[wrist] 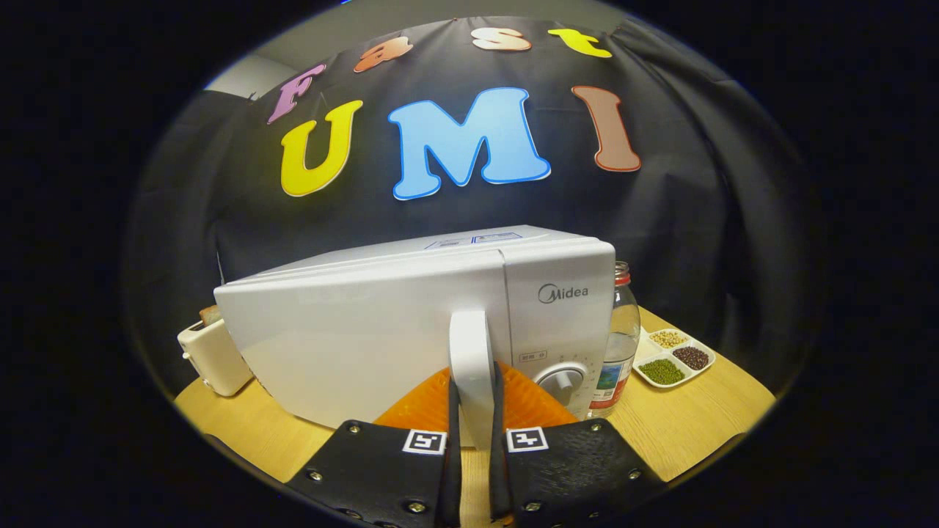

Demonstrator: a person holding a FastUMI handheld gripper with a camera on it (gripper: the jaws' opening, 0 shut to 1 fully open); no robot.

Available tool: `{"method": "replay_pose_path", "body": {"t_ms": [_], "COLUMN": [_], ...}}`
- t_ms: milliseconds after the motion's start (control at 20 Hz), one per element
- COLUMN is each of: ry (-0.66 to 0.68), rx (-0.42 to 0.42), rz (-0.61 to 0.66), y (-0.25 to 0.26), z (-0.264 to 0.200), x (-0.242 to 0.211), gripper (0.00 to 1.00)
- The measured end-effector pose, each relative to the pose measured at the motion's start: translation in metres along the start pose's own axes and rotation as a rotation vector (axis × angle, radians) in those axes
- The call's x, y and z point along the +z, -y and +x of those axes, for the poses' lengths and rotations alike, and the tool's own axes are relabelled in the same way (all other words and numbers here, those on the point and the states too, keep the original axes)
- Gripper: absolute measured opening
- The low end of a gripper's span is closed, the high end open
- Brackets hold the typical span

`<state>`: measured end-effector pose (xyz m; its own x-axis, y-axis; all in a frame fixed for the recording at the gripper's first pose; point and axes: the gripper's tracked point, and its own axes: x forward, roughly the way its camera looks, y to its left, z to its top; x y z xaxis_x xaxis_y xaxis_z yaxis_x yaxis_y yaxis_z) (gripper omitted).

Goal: Open the microwave, put the food inside, and close the microwave door.

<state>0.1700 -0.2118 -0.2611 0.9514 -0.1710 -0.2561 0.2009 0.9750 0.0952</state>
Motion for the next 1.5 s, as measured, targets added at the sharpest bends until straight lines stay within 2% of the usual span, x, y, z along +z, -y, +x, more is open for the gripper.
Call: {"method": "replay_pose_path", "body": {"t_ms": [150,350,600,900,1050,1250,1500], "ry": [-0.006,-0.026,-0.043,-0.057,-0.008,0.076,0.156], "rx": [0.028,0.09,0.245,0.372,0.322,0.189,0.014], "rz": [-0.031,-0.07,-0.107,-0.102,-0.166,-0.223,-0.232], "y": [-0.005,-0.03,-0.091,-0.164,-0.191,-0.233,-0.288], "z": [-0.024,-0.083,-0.156,-0.208,-0.222,-0.234,-0.239], "x": [-0.004,-0.023,-0.048,-0.07,-0.076,-0.087,-0.097], "gripper": [0.15,0.15,0.15,0.14,0.14,0.14,0.14]}}
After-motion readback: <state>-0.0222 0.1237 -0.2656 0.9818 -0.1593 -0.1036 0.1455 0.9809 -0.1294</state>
